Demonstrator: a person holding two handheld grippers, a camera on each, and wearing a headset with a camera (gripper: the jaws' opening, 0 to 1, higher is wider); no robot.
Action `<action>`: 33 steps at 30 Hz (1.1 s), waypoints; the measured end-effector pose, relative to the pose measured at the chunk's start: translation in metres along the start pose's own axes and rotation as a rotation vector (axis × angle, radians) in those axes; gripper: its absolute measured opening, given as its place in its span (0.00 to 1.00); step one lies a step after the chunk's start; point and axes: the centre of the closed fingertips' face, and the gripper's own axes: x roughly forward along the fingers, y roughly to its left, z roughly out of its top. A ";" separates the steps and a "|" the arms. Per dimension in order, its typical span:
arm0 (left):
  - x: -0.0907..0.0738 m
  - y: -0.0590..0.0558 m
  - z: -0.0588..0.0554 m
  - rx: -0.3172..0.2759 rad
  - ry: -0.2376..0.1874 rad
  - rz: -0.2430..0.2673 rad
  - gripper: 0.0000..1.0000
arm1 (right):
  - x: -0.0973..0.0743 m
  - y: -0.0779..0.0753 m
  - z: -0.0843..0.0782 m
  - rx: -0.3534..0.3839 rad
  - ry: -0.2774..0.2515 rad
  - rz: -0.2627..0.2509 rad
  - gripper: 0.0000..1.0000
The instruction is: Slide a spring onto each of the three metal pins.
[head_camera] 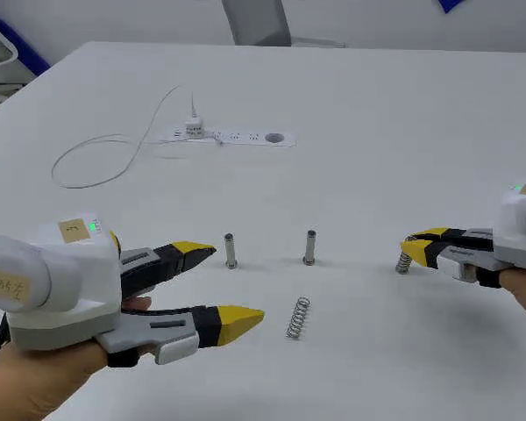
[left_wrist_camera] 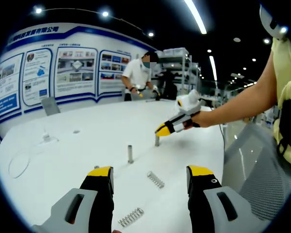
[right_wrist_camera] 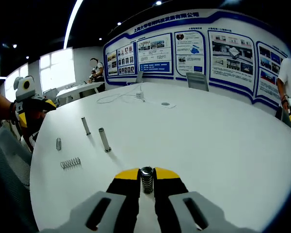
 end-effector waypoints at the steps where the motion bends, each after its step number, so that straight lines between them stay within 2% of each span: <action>1: 0.000 0.000 0.000 0.000 -0.001 -0.001 0.62 | 0.000 0.000 -0.001 -0.002 0.003 -0.002 0.11; 9: -0.002 0.002 -0.001 0.001 0.001 0.002 0.62 | -0.004 -0.001 -0.006 -0.003 0.039 -0.007 0.14; 18: -0.001 0.000 -0.001 0.003 -0.002 -0.003 0.62 | -0.015 0.001 -0.009 0.007 0.036 -0.010 0.19; 26: -0.001 -0.002 0.000 0.007 -0.004 -0.007 0.62 | -0.029 0.010 -0.011 -0.018 0.036 0.001 0.20; 33: -0.001 -0.007 0.000 0.007 -0.006 -0.010 0.62 | -0.036 0.028 -0.009 -0.034 0.028 0.034 0.20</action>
